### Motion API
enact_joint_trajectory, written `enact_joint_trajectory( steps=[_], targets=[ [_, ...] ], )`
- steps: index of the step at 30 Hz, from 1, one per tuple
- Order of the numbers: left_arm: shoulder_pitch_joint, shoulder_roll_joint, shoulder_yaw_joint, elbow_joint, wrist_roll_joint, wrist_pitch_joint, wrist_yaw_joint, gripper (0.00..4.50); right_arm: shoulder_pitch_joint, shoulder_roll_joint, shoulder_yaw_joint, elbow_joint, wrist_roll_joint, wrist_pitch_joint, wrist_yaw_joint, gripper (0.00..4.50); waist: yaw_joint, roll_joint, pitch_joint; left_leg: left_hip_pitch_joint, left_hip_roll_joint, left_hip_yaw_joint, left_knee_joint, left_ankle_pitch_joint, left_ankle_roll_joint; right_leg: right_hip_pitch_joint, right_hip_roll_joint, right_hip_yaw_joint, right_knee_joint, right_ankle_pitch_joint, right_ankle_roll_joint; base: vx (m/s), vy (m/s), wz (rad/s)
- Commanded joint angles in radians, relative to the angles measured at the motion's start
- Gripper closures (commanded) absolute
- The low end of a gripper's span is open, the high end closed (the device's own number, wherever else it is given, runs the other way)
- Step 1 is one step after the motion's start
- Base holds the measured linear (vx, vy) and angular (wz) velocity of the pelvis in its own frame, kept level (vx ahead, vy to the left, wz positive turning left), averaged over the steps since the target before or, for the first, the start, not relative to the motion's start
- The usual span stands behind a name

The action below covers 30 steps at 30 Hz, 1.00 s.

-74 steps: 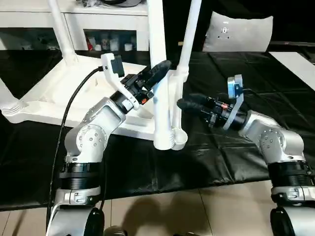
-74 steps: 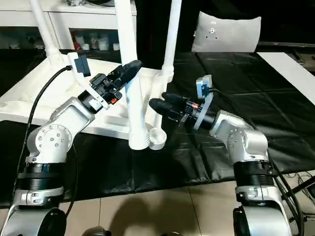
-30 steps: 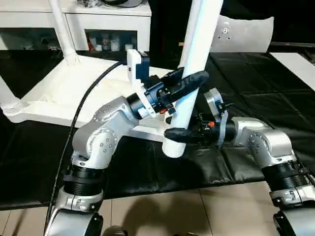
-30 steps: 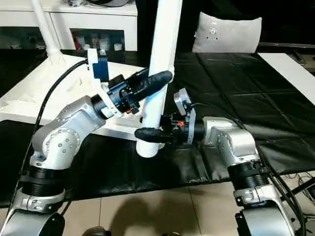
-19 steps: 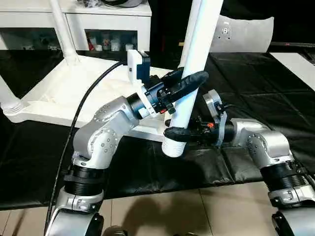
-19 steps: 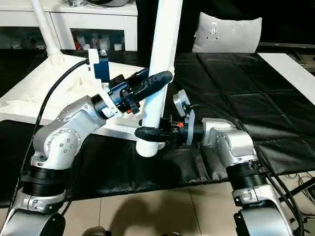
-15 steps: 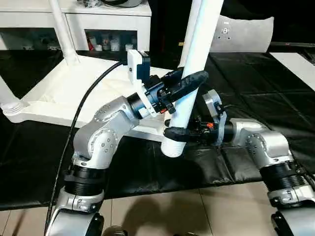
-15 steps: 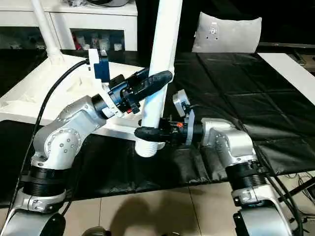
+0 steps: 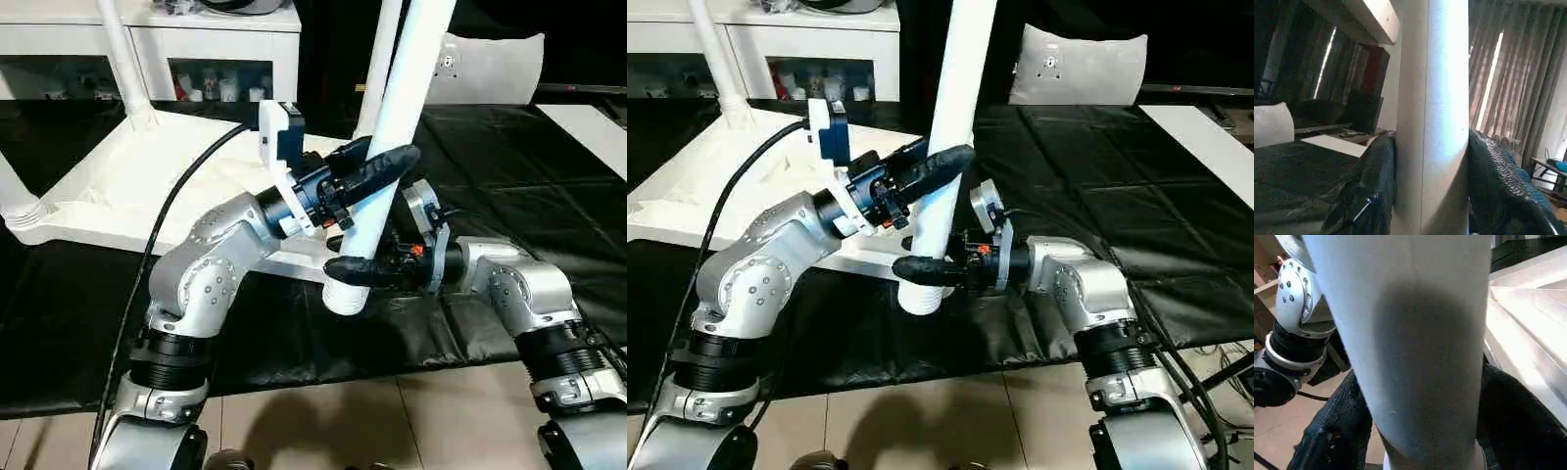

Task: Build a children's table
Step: Pick table leg

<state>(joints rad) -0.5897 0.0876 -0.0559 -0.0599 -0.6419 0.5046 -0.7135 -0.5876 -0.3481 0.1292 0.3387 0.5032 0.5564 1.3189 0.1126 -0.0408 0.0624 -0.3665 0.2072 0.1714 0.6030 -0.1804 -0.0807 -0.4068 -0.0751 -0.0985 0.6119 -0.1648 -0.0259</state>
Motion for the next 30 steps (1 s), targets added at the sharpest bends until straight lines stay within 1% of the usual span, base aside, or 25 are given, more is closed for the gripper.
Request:
enact_joint_trajectory(
  steps=[1, 3, 4, 5, 6, 7, 9, 11, 13, 15, 17, 18, 20, 21, 23, 25, 26, 27, 28, 29, 30],
  targets=[
    [-0.016, -0.001, -0.007, -0.004, 0.007, -0.006, -0.005, 2.73, -0.02, -0.002, -0.002, 0.006, 0.004, -0.002, 0.013, 1.69, 0.001, -0.007, -0.077, 0.004, 0.025, -0.002, -0.061, -0.132, 0.026, 0.063, -0.066, 0.051, -0.074, -0.281, -0.134, 0.0, 0.0, 0.0],
    [-0.017, 0.0, -0.006, -0.004, 0.006, -0.006, -0.005, 2.73, -0.021, -0.001, 0.001, 0.011, 0.0, -0.004, 0.014, 1.74, 0.001, -0.007, -0.078, 0.004, 0.025, -0.002, -0.062, -0.128, 0.026, 0.064, -0.066, 0.052, -0.072, -0.265, -0.141, 0.0, 0.0, 0.0],
    [-0.017, 0.0, -0.006, -0.005, 0.006, -0.006, -0.005, 2.73, -0.021, -0.001, 0.003, 0.014, -0.003, -0.007, 0.013, 1.89, 0.001, -0.007, -0.078, 0.005, 0.025, -0.002, -0.061, -0.127, 0.026, 0.063, -0.066, 0.052, -0.072, -0.259, -0.143, 0.0, 0.0, 0.0],
    [-0.018, 0.0, -0.006, -0.004, 0.006, -0.006, -0.005, 2.73, -0.021, 0.0, 0.004, 0.018, -0.006, -0.009, 0.013, 1.89, 0.002, -0.007, -0.079, 0.004, 0.025, -0.002, -0.061, -0.122, 0.027, 0.064, -0.066, 0.052, -0.07, -0.249, -0.148, 0.0, 0.0, 0.0],
    [-0.018, 0.001, -0.006, -0.004, 0.006, -0.006, -0.006, 2.73, -0.022, 0.002, 0.003, 0.022, -0.007, -0.01, 0.011, 2.05, 0.001, -0.006, -0.079, 0.003, 0.025, -0.002, -0.061, -0.123, 0.027, 0.064, -0.066, 0.052, -0.071, -0.249, -0.15, 0.0, 0.0, 0.0],
    [-0.019, 0.002, -0.006, -0.003, 0.007, -0.006, -0.006, 2.73, -0.022, 0.002, 0.001, 0.023, -0.007, -0.011, 0.009, 2.17, 0.001, -0.006, -0.078, 0.004, 0.024, -0.001, -0.061, -0.127, 0.027, 0.063, -0.066, 0.052, -0.072, -0.254, -0.15, 0.0, 0.0, 0.0],
    [-0.02, 0.003, -0.006, -0.001, 0.007, -0.007, -0.006, 2.73, -0.022, 0.004, -0.001, 0.026, -0.009, -0.014, 0.007, 2.25, 0.001, -0.006, -0.078, 0.003, 0.024, -0.002, -0.06, -0.129, 0.027, 0.064, -0.066, 0.051, -0.073, -0.267, -0.14, 0.0, 0.0, 0.0],
    [-0.021, 0.005, -0.007, 0.002, 0.012, -0.009, -0.009, 2.73, -0.021, 0.005, 0.0, 0.032, -0.017, -0.019, -0.002, 2.4, 0.002, -0.004, -0.078, 0.004, 0.025, -0.002, -0.061, -0.127, 0.025, 0.063, -0.066, 0.051, -0.073, -0.266, -0.141, 0.0, 0.0, 0.0],
    [-0.021, 0.007, -0.008, 0.004, 0.014, -0.008, -0.01, 2.73, -0.016, 0.013, -0.008, 0.033, -0.018, -0.033, -0.013, 2.43, 0.002, -0.004, -0.078, 0.004, 0.025, -0.003, -0.061, -0.129, 0.024, 0.063, -0.066, 0.051, -0.073, -0.264, -0.141, 0.0, 0.0, 0.0],
    [-0.022, 0.008, -0.009, 0.003, 0.014, -0.006, -0.011, 2.73, -0.016, 0.017, -0.013, 0.033, -0.013, -0.027, -0.02, 2.48, 0.001, -0.004, -0.079, 0.005, 0.025, -0.003, -0.062, -0.133, 0.023, 0.063, -0.066, 0.051, -0.073, -0.268, -0.141, 0.0, 0.0, 0.0],
    [-0.022, 0.008, -0.011, 0.0, 0.011, 0.002, -0.013, 2.73, -0.017, 0.022, -0.018, 0.033, -0.009, -0.014, -0.036, 2.5, 0.001, -0.001, -0.078, 0.005, 0.025, -0.003, -0.062, -0.135, 0.023, 0.063, -0.066, 0.051, -0.073, -0.264, -0.143, 0.0, 0.0, 0.0],
    [-0.023, 0.008, -0.013, -0.004, 0.005, 0.021, -0.007, 2.73, -0.015, 0.028, -0.018, 0.031, -0.01, -0.015, -0.042, 2.5, 0.001, 0.003, -0.078, 0.005, 0.025, -0.004, -0.062, -0.134, 0.021, 0.063, -0.066, 0.051, -0.072, -0.258, -0.146, 0.0, 0.0, 0.0],
    [-0.024, 0.0, -0.01, -0.003, -0.005, 0.038, 0.005, 2.73, -0.013, 0.041, -0.028, 0.031, -0.008, -0.031, -0.057, 2.51, -0.001, 0.0, -0.079, 0.005, 0.024, -0.002, -0.062, -0.136, 0.02, 0.063, -0.065, 0.051, -0.072, -0.255, -0.147, 0.0, 0.0, 0.0],
    [-0.025, -0.002, -0.016, -0.009, -0.003, 0.045, 0.011, 2.38, -0.012, 0.057, -0.035, 0.033, -0.012, -0.045, -0.082, 2.52, 0.001, 0.008, -0.079, 0.006, 0.025, -0.004, -0.063, -0.14, 0.017, 0.063, -0.066, 0.051, -0.072, -0.256, -0.151, 0.0, 0.0, 0.0],
    [-0.024, -0.002, -0.022, -0.014, -0.002, 0.046, 0.009, 2.03, -0.012, 0.062, -0.035, 0.034, -0.016, -0.052, -0.092, 2.54, -0.001, 0.004, -0.079, 0.007, 0.025, -0.004, -0.063, -0.141, 0.014, 0.062, -0.065, 0.051, -0.071, -0.246, -0.153, 0.0, 0.0, 0.0],
    [-0.017, -0.002, -0.046, -0.04, -0.009, 0.057, -0.009, 1.94, -0.01, 0.081, -0.038, 0.043, -0.031, -0.079, -0.12, 2.55, -0.001, 0.004, -0.08, 0.006, 0.026, -0.004, -0.063, -0.139, 0.012, 0.063, -0.066, 0.051, -0.07, -0.239, -0.157, 0.0, 0.0, 0.0],
    [-0.011, -0.003, -0.063, -0.061, -0.009, 0.059, -0.014, 1.81, -0.01, 0.092, -0.042, 0.05, -0.033, -0.082, -0.132, 2.55, -0.001, 0.005, -0.079, 0.006, 0.026, -0.004, -0.064, -0.141, 0.01, 0.063, -0.066, 0.051, -0.069, -0.235, -0.16, 0.0, 0.0, 0.0],
    [-0.007, -0.005, -0.073, -0.075, -0.006, 0.059, -0.014, 1.81, -0.01, 0.097, -0.04, 0.054, -0.036, -0.087, -0.137, 2.55, 0.0, 0.005, -0.08, 0.006, 0.027, -0.004, -0.064, -0.144, 0.01, 0.063, -0.068, 0.052, -0.069, -0.233, -0.162, 0.0, 0.0, 0.0],
    [-0.003, -0.008, -0.083, -0.09, -0.007, 0.063, -0.012, 1.68, -0.01, 0.103, -0.039, 0.059, -0.041, -0.091, -0.144, 2.55, -0.002, 0.005, -0.08, 0.006, 0.027, -0.004, -0.064, -0.143, 0.011, 0.063, -0.067, 0.052, -0.068, -0.229, -0.163, 0.0, 0.0, 0.0],
    [-0.002, -0.009, -0.085, -0.094, -0.011, 0.067, -0.012, 1.61, -0.01, 0.104, -0.039, 0.062, -0.043, -0.092, -0.148, 2.55, -0.002, 0.007, -0.079, 0.006, 0.028, -0.004, -0.065, -0.148, 0.01, 0.063, -0.067, 0.052, -0.069, -0.228, -0.165, 0.0, 0.0, 0.0],
    [0.004, -0.015, -0.088, -0.113, -0.027, 0.084, -0.016, 1.58, -0.012, 0.114, -0.042, 0.075, -0.056, -0.104, -0.176, 2.55, -0.002, 0.007, -0.078, 0.007, 0.028, -0.004, -0.065, -0.148, 0.007, 0.063, -0.066, 0.052, -0.069, -0.228, -0.165, 0.0, 0.0, 0.0]
  ],
)
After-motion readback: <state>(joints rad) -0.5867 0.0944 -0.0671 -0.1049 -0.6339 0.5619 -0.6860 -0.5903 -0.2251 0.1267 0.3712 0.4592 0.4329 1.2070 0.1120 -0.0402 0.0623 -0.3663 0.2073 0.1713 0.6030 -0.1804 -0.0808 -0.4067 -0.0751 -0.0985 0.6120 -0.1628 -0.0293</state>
